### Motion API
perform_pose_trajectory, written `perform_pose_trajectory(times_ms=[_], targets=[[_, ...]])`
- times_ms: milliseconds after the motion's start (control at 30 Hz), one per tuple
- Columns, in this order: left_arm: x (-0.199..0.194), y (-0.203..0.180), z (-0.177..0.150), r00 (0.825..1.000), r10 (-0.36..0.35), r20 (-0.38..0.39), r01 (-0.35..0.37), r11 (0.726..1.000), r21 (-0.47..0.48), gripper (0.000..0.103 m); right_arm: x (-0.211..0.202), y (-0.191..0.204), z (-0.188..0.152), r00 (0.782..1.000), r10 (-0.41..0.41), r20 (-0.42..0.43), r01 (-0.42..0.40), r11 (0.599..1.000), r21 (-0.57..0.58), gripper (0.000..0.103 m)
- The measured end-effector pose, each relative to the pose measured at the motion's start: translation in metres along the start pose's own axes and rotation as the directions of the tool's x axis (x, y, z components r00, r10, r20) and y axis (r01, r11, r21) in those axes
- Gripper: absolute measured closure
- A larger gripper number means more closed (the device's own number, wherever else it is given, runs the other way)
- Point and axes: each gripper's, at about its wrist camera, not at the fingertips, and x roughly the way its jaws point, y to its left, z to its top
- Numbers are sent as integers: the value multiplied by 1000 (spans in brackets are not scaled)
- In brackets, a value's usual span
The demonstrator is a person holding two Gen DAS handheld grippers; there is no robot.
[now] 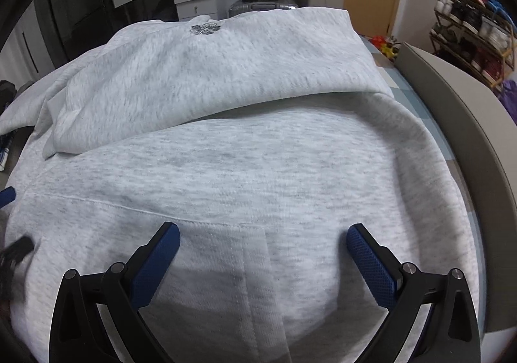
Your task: Fold large clothes
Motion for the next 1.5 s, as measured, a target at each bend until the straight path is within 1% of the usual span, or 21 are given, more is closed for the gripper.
perform_pose_trajectory(times_ms=[33,67,167,200,233,300,367,467,600,733,900,1033,1100,1167,1200,1267,1300,1333,1367,1433,1500], targets=[[-2,-13,-1,999,-34,-5,34,999,38,1,0,0,0,1000,0,0,0,1000,0,0],[0,-24,-2,999,-45,-19,47,996,80,1,0,-1,0,1000,2,1,-2,1000,1,0],[19,-45,-7,997,21,-73,-8,985,172,0,0,-3,-1,1000,4,2,-4,1000,0,0],[23,-45,-7,996,17,-91,-1,985,170,0,1,-2,0,1000,3,0,-3,1000,0,0],[24,-41,-5,996,-6,-94,19,991,135,1,1,-3,0,1000,4,2,-4,1000,0,0],[31,-30,-3,989,-57,-134,66,996,64,1,0,-3,-1,1000,3,1,-3,1000,-1,0],[34,-22,-2,987,-80,-142,84,996,21,1,0,-3,-1,1000,3,-1,-3,1000,-2,0],[33,-23,-4,989,-71,-133,76,997,28,1,-4,-3,-3,1000,0,-19,0,1000,-16,0],[34,-21,-4,988,-76,-131,80,996,28,1,-21,-12,-15,998,-52,-33,51,999,-17,0],[32,-22,-3,988,-79,-130,84,996,29,1,-51,-35,-42,994,-95,-55,96,995,26,0],[31,-20,-3,988,-85,-130,89,995,32,1,-103,-68,-76,990,-136,22,131,979,157,1],[31,-20,-2,988,-85,-130,89,995,32,1,-99,-78,-82,991,-132,-10,131,968,212,2],[31,-20,-2,988,-87,-129,92,995,32,1,-87,-77,-83,989,-145,-28,148,964,223,13],[30,-21,-2,988,-90,-128,94,995,29,1,-79,-77,-83,986,-166,-29,168,957,237,32],[30,-20,-2,988,-87,-126,91,996,25,1,-76,-78,-82,984,-179,-21,178,953,246,40],[26,-18,-2,991,-61,-119,64,998,17,1,-75,-82,-83,977,-213,-15,210,944,254,75],[24,-16,-1,993,-36,-110,37,999,11,1,-78,-82,-82,980,-201,1,194,948,252,83],[19,-12,0,996,-4,-91,3,1000,-8,1,-82,-81,-81,982,-187,22,176,953,247,89],[12,-5,2,998,4,-69,-7,999,-37,1,-87,-80,-80,981,-189,43,175,957,232,90],[-2,12,4,999,-9,-35,6,994,-107,1,-91,-80,-82,981,-188,52,172,958,229,91],[-10,32,3,1000,7,-26,-11,984,-180,1,-90,-83,-82,983,-177,48,161,957,242,91]])
